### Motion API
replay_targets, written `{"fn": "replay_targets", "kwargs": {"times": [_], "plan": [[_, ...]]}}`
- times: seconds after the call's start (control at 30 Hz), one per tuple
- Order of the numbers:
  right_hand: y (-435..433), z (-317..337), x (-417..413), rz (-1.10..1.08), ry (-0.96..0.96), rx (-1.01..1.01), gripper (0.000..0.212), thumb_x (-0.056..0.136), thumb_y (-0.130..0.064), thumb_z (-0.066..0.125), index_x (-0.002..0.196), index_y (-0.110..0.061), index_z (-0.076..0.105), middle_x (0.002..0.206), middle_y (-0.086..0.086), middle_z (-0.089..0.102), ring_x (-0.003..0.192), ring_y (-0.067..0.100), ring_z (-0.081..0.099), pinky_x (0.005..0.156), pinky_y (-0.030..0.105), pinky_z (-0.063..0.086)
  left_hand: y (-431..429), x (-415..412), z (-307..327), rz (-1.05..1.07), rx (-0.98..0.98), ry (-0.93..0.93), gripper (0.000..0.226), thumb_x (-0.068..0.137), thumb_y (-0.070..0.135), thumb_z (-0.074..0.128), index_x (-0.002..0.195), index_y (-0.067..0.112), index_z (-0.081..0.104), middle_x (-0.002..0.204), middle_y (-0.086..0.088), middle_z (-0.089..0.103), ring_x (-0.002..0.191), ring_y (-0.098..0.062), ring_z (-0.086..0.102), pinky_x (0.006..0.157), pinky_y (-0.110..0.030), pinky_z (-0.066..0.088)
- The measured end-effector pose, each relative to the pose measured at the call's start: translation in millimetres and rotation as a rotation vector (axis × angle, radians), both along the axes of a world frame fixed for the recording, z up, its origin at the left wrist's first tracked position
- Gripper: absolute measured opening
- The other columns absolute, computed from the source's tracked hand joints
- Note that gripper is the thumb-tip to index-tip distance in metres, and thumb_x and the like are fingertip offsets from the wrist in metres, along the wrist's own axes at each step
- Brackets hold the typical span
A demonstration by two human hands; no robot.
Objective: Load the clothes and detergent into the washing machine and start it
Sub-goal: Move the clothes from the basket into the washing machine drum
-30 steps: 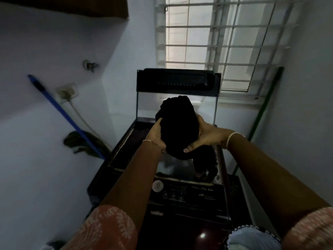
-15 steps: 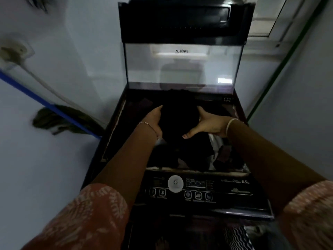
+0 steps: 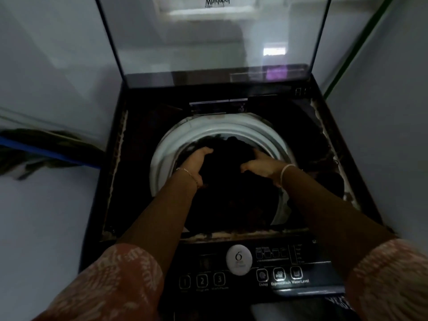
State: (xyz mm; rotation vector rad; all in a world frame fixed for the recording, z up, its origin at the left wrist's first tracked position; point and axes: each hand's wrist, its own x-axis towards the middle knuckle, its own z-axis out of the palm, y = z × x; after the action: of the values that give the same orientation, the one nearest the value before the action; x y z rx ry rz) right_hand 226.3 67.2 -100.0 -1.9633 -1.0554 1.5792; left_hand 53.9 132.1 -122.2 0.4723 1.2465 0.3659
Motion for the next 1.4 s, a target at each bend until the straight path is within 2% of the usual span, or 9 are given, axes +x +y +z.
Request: {"fn": "replay_targets", "kwargs": {"times": [0.13, 0.3, 0.47, 0.7, 0.83, 0.9, 1.1, 1.3, 1.4], "plan": [[6.3, -17.0, -7.1, -0.112, -0.052, 0.047, 0.058, 0.089, -0.014, 0.061, 0.144, -0.012, 0.041, 0.134, 0.01, 0.055, 0.117, 0.029, 0.056, 0.086, 0.029, 0.043, 6.5, -0.1, -8.7, -0.026, 0.056, 0.051, 0.02, 0.087, 0.034, 0.062, 0.1, 0.019, 0.065, 0.112, -0.005, 0.063, 0.097, -0.022, 0.058, 0.081, -0.034, 0.052], [13.8, -19.8, -14.9, -0.18, 0.001, 0.099, 0.035, 0.092, -0.008, 0.058, 0.126, -0.005, 0.054, 0.107, 0.009, 0.061, 0.091, 0.022, 0.061, 0.068, 0.022, 0.051, 9.4, 3.5, -11.2, -0.025, 0.124, 0.045, 0.045, 0.089, 0.031, 0.061, 0.131, 0.016, 0.056, 0.138, -0.008, 0.051, 0.112, -0.023, 0.051, 0.08, -0.031, 0.048], [7.1, -19.5, -12.0, -0.212, 0.013, 0.135, 0.027, 0.092, -0.008, 0.058, 0.119, -0.009, 0.055, 0.081, -0.001, 0.059, 0.068, 0.009, 0.056, 0.053, 0.013, 0.046, 2.4, 10.5, -8.6, -0.045, 0.138, 0.068, 0.045, 0.092, 0.029, 0.056, 0.134, 0.015, 0.053, 0.134, -0.009, 0.055, 0.116, -0.024, 0.051, 0.088, -0.033, 0.045], [-6.2, 4.3, -4.7, -0.327, 0.043, 0.197, 0.039, 0.089, -0.012, 0.061, 0.127, -0.007, 0.052, 0.09, 0.011, 0.063, 0.075, 0.02, 0.06, 0.065, 0.027, 0.05, -17.4, 20.8, 24.9, -0.022, 0.188, 0.075, 0.035, 0.097, 0.029, 0.048, 0.127, 0.014, 0.057, 0.117, -0.001, 0.064, 0.1, -0.019, 0.059, 0.07, -0.026, 0.049], [-18.5, 37.5, -0.3, -0.331, 0.132, 0.267, 0.009, 0.091, -0.008, 0.058, 0.099, -0.012, 0.059, 0.074, 0.006, 0.058, 0.06, 0.013, 0.053, 0.051, 0.019, 0.043, -34.4, 32.0, 54.1, -0.023, 0.224, 0.019, 0.032, 0.096, 0.03, 0.051, 0.121, 0.015, 0.06, 0.102, 0.003, 0.064, 0.106, -0.018, 0.057, 0.075, -0.026, 0.049], [-28.4, 52.6, 5.3, -0.33, 0.15, 0.302, 0.012, 0.092, -0.006, 0.056, 0.087, -0.018, 0.057, 0.076, 0.005, 0.059, 0.061, 0.012, 0.054, 0.052, 0.018, 0.041, -45.7, 39.8, 69.0, -0.02, 0.264, -0.012, 0.024, 0.095, 0.031, 0.051, 0.11, 0.016, 0.062, 0.101, 0.003, 0.065, 0.106, -0.019, 0.058, 0.078, -0.027, 0.049], [-79.9, 104.6, 40.5, -0.404, 0.185, 0.447, 0.012, 0.092, 0.0, 0.052, 0.095, -0.01, 0.059, 0.082, 0.006, 0.063, 0.065, 0.012, 0.057, 0.05, 0.013, 0.046, -96.1, 83.9, 118.9, -0.057, 0.363, -0.11, 0.02, 0.095, 0.028, 0.049, 0.104, 0.017, 0.063, 0.099, 0.004, 0.066, 0.103, -0.018, 0.06, 0.082, -0.028, 0.047], [-156.7, 133.0, 95.5, -0.51, 0.209, 0.561, 0.009, 0.085, 0.002, 0.062, 0.091, -0.006, 0.064, 0.08, 0.016, 0.067, 0.065, 0.019, 0.066, 0.065, 0.028, 0.057, -166.1, 153.0, 156.4, -0.163, 0.414, -0.173, 0.014, 0.096, 0.025, 0.048, 0.093, 0.02, 0.061, 0.091, 0.002, 0.064, 0.093, -0.018, 0.059, 0.083, -0.028, 0.047], [-204.6, 136.0, 129.1, -0.539, 0.172, 0.595, 0.01, 0.088, -0.003, 0.061, 0.086, -0.012, 0.063, 0.075, 0.003, 0.066, 0.06, 0.007, 0.064, 0.054, 0.015, 0.052, -203.1, 193.1, 162.8, -0.234, 0.438, -0.174, 0.014, 0.095, 0.024, 0.05, 0.098, 0.018, 0.062, 0.093, 0.0, 0.065, 0.089, -0.017, 0.06, 0.08, -0.03, 0.049]]}}
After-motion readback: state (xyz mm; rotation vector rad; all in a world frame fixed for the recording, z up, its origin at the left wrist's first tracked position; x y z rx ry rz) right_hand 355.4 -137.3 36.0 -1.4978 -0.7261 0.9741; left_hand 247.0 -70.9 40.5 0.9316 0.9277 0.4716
